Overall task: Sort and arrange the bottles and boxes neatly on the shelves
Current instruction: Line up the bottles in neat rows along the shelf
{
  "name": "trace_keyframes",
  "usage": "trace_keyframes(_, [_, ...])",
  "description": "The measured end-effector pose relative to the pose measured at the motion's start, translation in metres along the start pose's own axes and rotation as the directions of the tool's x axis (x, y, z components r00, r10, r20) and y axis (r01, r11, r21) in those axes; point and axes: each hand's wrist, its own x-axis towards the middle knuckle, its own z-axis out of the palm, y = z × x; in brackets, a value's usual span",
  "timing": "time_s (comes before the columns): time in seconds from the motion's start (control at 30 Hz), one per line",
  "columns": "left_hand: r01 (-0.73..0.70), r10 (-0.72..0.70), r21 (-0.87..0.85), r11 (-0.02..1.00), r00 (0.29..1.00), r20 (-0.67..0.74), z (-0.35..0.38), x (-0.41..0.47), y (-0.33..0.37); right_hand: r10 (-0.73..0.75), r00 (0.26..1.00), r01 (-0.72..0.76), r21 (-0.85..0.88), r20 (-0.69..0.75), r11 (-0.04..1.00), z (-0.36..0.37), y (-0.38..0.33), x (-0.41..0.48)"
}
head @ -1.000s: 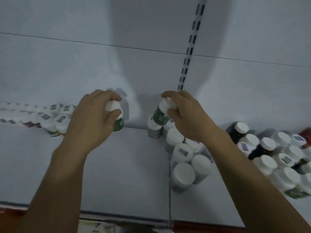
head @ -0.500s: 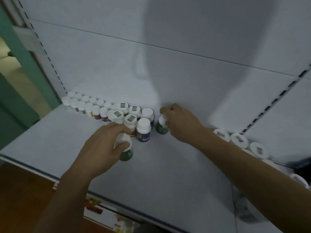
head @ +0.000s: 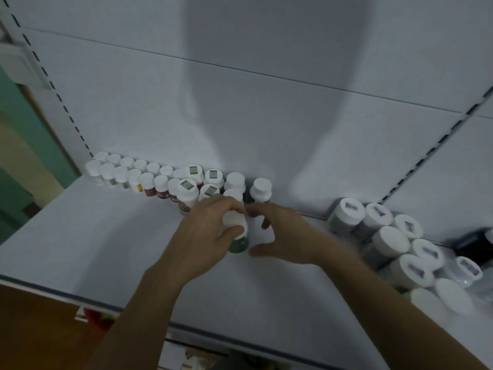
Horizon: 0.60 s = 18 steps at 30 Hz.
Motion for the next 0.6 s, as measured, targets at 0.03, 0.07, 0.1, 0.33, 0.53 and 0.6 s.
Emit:
trace_keyframes(0.03, [-0.017, 0.017, -0.033, 0.999, 1.0, -0.008, 0.006, 0.002, 0.003, -0.019, 0.999, 0.021, 0.064, -0.029, 0.998, 0.011, 0.003, -0.002])
trace_keyframes(0.07, [-0.028, 0.027, -0.062, 0.998, 0.999, -0.017, 0.012, 0.004, 0.005, -0.022, 0.994, 0.033, 0.103, -0.109, 0.994, 0.023, 0.006, -0.003])
trace_keyframes(0.1, [-0.035, 0.033, -0.087, 0.996, 0.999, -0.032, 0.016, 0.004, 0.005, 0.002, 0.978, 0.027, 0.139, -0.207, 0.99, 0.032, 0.009, -0.004])
trace_keyframes(0.33, [0.109, -0.1, 0.108, 0.988, 0.991, -0.089, 0.033, -0.025, -0.048, 0.459, 0.774, -0.179, 0.544, -0.437, 0.82, 0.068, 0.015, 0.004])
trace_keyframes(0.53, [0.076, -0.065, 0.234, 0.969, 0.996, -0.056, 0.041, -0.03, -0.058, 0.433, 0.78, -0.188, 0.49, -0.451, 0.851, 0.068, 0.01, 0.017])
trace_keyframes(0.6, [0.078, -0.068, 0.233, 0.969, 0.996, -0.053, 0.041, -0.031, -0.059, 0.404, 0.797, -0.175, 0.469, -0.448, 0.866, 0.066, 0.009, 0.017])
